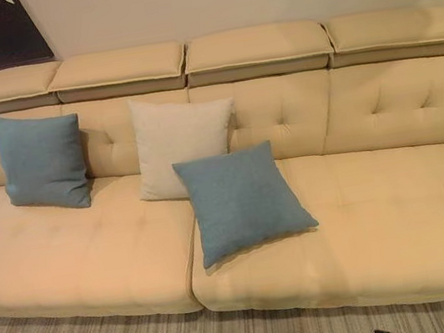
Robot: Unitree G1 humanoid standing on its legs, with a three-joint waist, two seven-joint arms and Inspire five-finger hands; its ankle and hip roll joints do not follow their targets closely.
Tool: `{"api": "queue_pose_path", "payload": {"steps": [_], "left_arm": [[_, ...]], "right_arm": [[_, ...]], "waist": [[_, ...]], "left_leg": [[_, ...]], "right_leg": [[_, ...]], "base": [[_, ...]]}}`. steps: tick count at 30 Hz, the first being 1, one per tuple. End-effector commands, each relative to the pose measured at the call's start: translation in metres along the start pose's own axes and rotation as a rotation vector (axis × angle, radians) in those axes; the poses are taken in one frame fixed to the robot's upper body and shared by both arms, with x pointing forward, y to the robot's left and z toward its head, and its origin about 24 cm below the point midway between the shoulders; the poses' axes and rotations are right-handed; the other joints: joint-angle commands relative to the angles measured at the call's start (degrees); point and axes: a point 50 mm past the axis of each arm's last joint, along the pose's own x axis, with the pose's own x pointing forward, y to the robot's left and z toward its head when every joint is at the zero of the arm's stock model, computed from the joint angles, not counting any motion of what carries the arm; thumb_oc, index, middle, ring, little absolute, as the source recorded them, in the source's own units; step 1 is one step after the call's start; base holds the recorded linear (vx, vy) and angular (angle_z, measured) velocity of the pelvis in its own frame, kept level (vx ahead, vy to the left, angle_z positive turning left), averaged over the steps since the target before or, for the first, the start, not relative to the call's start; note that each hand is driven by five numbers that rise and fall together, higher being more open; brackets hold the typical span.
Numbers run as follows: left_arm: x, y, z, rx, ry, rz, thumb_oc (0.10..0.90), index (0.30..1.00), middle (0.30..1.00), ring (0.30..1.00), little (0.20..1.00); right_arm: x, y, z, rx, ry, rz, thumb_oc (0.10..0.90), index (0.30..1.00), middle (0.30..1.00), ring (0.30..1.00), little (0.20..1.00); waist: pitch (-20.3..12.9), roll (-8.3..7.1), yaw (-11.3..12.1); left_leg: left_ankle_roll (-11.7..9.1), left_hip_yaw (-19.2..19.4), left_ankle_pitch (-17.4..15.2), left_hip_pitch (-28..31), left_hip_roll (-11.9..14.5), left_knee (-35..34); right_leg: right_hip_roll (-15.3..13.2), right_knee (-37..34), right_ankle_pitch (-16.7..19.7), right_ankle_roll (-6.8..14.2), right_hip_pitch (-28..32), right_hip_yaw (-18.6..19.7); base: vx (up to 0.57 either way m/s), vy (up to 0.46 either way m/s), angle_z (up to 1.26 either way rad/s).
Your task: Pick up all the scattered cushions and arrange them neatly on the sofa.
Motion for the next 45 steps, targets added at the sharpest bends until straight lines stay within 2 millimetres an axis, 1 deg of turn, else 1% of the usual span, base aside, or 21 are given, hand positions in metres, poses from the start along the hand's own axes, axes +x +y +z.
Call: {"api": "queue_pose_path", "payload": {"steps": [1, 3, 6, 10, 15, 16, 19, 22, 24, 25, 27, 28, 29, 30, 31, 32, 35, 36, 37, 39, 45], "left_arm": [[0.002, 0.017, 0.029, -0.039, -0.113, 0.049, 0.800, 0.900, 0.900, 0.900, 0.900], [0.002, 0.018, 0.035, -0.034, -0.135, 0.040, 0.800, 0.900, 0.900, 0.900, 0.900], [0.001, 0.018, 0.049, -0.027, -0.192, 0.032, 0.800, 0.900, 0.900, 0.900, 0.900], [0.002, 0.016, 0.047, -0.044, -0.186, 0.036, 0.800, 0.900, 0.900, 0.900, 0.900], [0.001, 0.016, 0.041, -0.029, -0.175, 0.037, 0.800, 0.900, 0.900, 0.900, 0.900], [0.001, 0.017, 0.044, -0.024, -0.181, 0.040, 0.800, 0.900, 0.900, 0.900, 0.900], [0.001, 0.020, 0.048, 0.032, -0.201, 0.038, 0.800, 0.900, 0.900, 0.900, 0.900], [-0.001, 0.018, 0.060, 0.062, -0.256, 0.017, 0.800, 0.900, 0.900, 0.900, 0.900], [-0.001, 0.017, 0.069, 0.072, -0.278, 0.024, 0.800, 0.900, 0.900, 0.900, 0.900], [-0.006, 0.015, 0.093, 0.059, -0.375, 0.008, 0.800, 0.900, 0.900, 0.900, 0.900], [-0.015, 0.012, 0.124, 0.040, -0.499, -0.005, 0.800, 0.900, 0.900, 0.900, 0.900], [-0.025, 0.009, 0.153, 0.002, -0.604, -0.026, 0.800, 0.900, 0.900, 0.900, 0.900], [-0.025, 0.009, 0.153, 0.001, -0.604, -0.026, 0.800, 0.900, 0.900, 0.900, 0.900], [-0.036, 0.005, 0.182, -0.032, -0.703, -0.043, 0.800, 0.900, 0.900, 0.900, 0.900], [-0.036, 0.005, 0.183, -0.034, -0.705, -0.043, 0.800, 0.900, 0.900, 0.900, 0.900], [-0.049, -0.003, 0.211, -0.072, -0.786, -0.069, 0.800, 0.900, 0.900, 0.900, 0.900], [-0.064, -0.011, 0.243, -0.152, -0.861, -0.096, 0.800, 0.900, 0.900, 0.900, 0.900], [-0.064, -0.011, 0.244, -0.154, -0.862, -0.096, 0.800, 0.900, 0.900, 0.900, 0.900], [-0.079, -0.015, 0.271, -0.204, -0.929, -0.106, 0.800, 0.900, 0.900, 0.900, 0.900], [-0.094, -0.015, 0.295, -0.239, -0.988, -0.110, 0.800, 0.900, 0.900, 0.900, 0.900], [-0.128, -0.020, 0.337, -0.246, -1.105, -0.153, 0.800, 0.900, 0.900, 0.900, 0.900]], "right_arm": [[0.002, -0.040, 0.035, -0.021, -0.179, -0.126, 0.800, 0.900, 0.900, 0.900, 0.900], [0.001, -0.057, 0.050, -0.035, -0.233, -0.166, 0.800, 0.900, 0.900, 0.900, 0.900], [0.000, -0.076, 0.069, -0.016, -0.295, -0.229, 0.800, 0.900, 0.900, 0.900, 0.900], [0.000, -0.079, 0.078, 0.015, -0.314, -0.253, 0.800, 0.900, 0.900, 0.900, 0.900], [-0.001, -0.075, 0.075, 0.053, -0.317, -0.247, 0.800, 0.900, 0.900, 0.900, 0.900], [-0.001, -0.066, 0.074, 0.079, -0.305, -0.226, 0.800, 0.900, 0.900, 0.900, 0.900], [-0.001, -0.060, 0.068, 0.096, -0.292, -0.211, 0.800, 0.900, 0.900, 0.900, 0.900], [-0.001, -0.067, 0.070, 0.117, -0.295, -0.235, 0.800, 0.900, 0.900, 0.900, 0.900], [-0.001, -0.075, 0.081, 0.117, -0.319, -0.269, 0.800, 0.900, 0.900, 0.900, 0.900], [-0.003, -0.084, 0.081, 0.152, -0.327, -0.294, 0.800, 0.900, 0.900, 0.900, 0.900], [-0.009, -0.105, 0.104, 0.198, -0.412, -0.350, 0.800, 0.900, 0.900, 0.900, 0.900], [-0.020, -0.123, 0.139, 0.212, -0.538, -0.391, 0.800, 0.900, 0.900, 0.900, 0.900], [-0.020, -0.123, 0.139, 0.212, -0.539, -0.391, 0.800, 0.900, 0.900, 0.900, 0.900], [-0.036, -0.142, 0.181, 0.221, -0.680, -0.434, 0.800, 0.900, 0.900, 0.900, 0.900], [-0.036, -0.142, 0.182, 0.221, -0.682, -0.434, 0.800, 0.900, 0.900, 0.900, 0.900], [-0.054, -0.147, 0.227, 0.265, -0.822, -0.427, 0.800, 0.900, 0.900, 0.900, 0.900], [-0.078, -0.136, 0.276, 0.330, -0.977, -0.358, 0.800, 0.900, 0.900, 0.900, 0.900], [-0.078, -0.136, 0.277, 0.330, -0.979, -0.357, 0.800, 0.900, 0.900, 0.900, 0.900], [-0.097, -0.127, 0.307, 0.400, -1.077, -0.285, 0.800, 0.900, 0.900, 0.900, 0.900], [-0.116, -0.114, 0.334, 0.425, -1.161, -0.189, 0.800, 0.900, 0.900, 0.900, 0.900], [-0.157, -0.081, 0.383, 0.338, -1.302, -0.031, 0.800, 0.900, 0.900, 0.900, 0.900]], "waist": [[0.94, -1.21, -0.44], [0.17, -1.12, -0.03], [-0.09, -0.04, 2.17], [-1.86, 0.85, 2.58], [-3.36, -0.99, 3.12], [-2.42, -1.10, 2.75], [-1.49, -0.79, 2.20], [-1.32, -0.37, 1.14], [-0.05, -0.26, 0.13], [-0.13, -1.22, -0.58], [0.85, -1.25, -0.67], [2.04, -0.89, -0.69], [1.78, -0.82, -0.78], [2.93, -0.31, -0.38], [2.68, -0.33, -0.49], [3.58, 0.21, -0.07], [4.05, 0.86, 0.60], [4.04, 0.86, 0.55], [4.83, 1.11, 0.85], [5.42, 1.24, 1.22], [6.86, 1.35, 2.16]], "left_leg": [[1.84, 5.49, -2.87, -5.48, 2.34, 13.84], [2.25, 5.68, -3.81, -5.49, 3.07, 7.19], [0.19, 2.28, 3.89, -8.96, 3.95, -7.21], [-0.83, 2.03, 6.15, -6.14, 3.94, -13.53], [1.16, 2.70, 2.64, -4.77, 1.81, -9.41], [2.99, 3.84, 0.48, -3.37, 1.31, -8.15], [4.34, 5.28, -1.99, -0.72, 0.96, -7.20], [3.82, 5.74, -3.88, 1.22, 0.43, -7.69], [3.29, 5.45, -3.94, 1.74, 0.44, -7.98], [2.65, 4.69, -4.74, 1.79, -0.44, -7.75], [2.54, 4.93, -4.43, 0.84, -0.35, -8.02], [2.02, 4.41, -3.53, -2.18, 0.10, -8.05], [2.01, 4.31, -3.53, -2.63, 0.12, -7.91], [1.52, 3.61, -2.64, -6.20, 0.69, -7.74], [1.56, 3.56, -2.30, -6.71, 0.60, -7.79], [1.19, 2.99, -0.95, -10.53, 0.70, -7.72], [0.89, 2.69, 0.45, -13.85, 0.97, -8.02], [0.88, 2.68, 0.47, -13.98, 0.97, -8.00], [0.57, 2.55, 1.35, -15.48, 1.21, -8.28], [0.29, 2.51, 2.01, -16.57, 1.44, -8.52], [-0.23, 2.71, 2.94, -18.48, 1.58, -8.75]], "right_leg": [[-0.97, -3.77, -0.47, 2.35, 5.46, 1.34], [-0.94, -5.55, -0.84, 3.08, 6.34, 1.49], [-0.25, -8.40, -1.77, 3.95, 9.64, 2.47], [-0.67, -9.45, -3.05, 5.26, 12.41, 3.95], [-3.62, -3.71, -3.97, 6.86, 12.05, 5.92], [-4.65, 4.87, -2.04, 7.81, 8.62, 6.48], [-6.73, 12.53, 0.89, 7.79, 3.68, 5.36], [-9.84, 5.51, 1.63, 7.03, 1.20, 0.80], [-10.14, 2.03, 2.91, 7.41, -0.74, 0.73], [-10.26, -2.91, 3.84, 9.24, 0.84, 2.56], [-9.93, -3.87, 4.60, 9.34, -0.03, 3.20], [-9.82, -4.95, 5.57, 9.51, -1.91, 3.25], [-9.81, -4.97, 5.64, 9.48, -2.23, 3.16], [-9.36, -5.41, 5.90, 9.23, -4.62, 3.49], [-9.43, -5.51, 6.20, 9.21, -5.08, 3.47], [-8.93, -5.25, 6.51, 8.91, -8.29, 3.91], [-8.22, -4.48, 6.18, 8.46, -11.58, 4.01], [-8.22, -4.41, 6.16, 8.45, -11.72, 4.02], [-7.92, -4.20, 6.05, 8.22, -13.05, 4.03], [-7.65, -4.15, 6.17, 8.09, -14.20, 4.04], [-7.46, -4.85, 7.08, 8.08, -16.15, 4.40]], "base": [[0.10, -0.022, 0.07], [0.21, 0.058, -0.09], [0.25, 0.155, 0.03], [0.25, 0.192, -0.14], [0.20, 0.196, -0.60], [0.08, 0.127, -0.50], [0.17, 0.166, -0.18], [0.19, 0.008, -0.27], [0.13, -0.061, 0.06], [0.12, -0.077, 0.22], [-0.02, -0.097, 0.42], [-0.15, -0.083, 0.39], [-0.25, -0.129, 0.22], [-0.14, -0.064, 0.03], [-0.26, -0.102, -0.08], [-0.18, -0.055, -0.09], [-0.09, -0.046, -0.07], [-0.04, -0.051, -0.03], [-0.04, -0.053, 0.00], [-0.03, -0.049, 0.00], [0.00, -0.001, -0.01]]}}
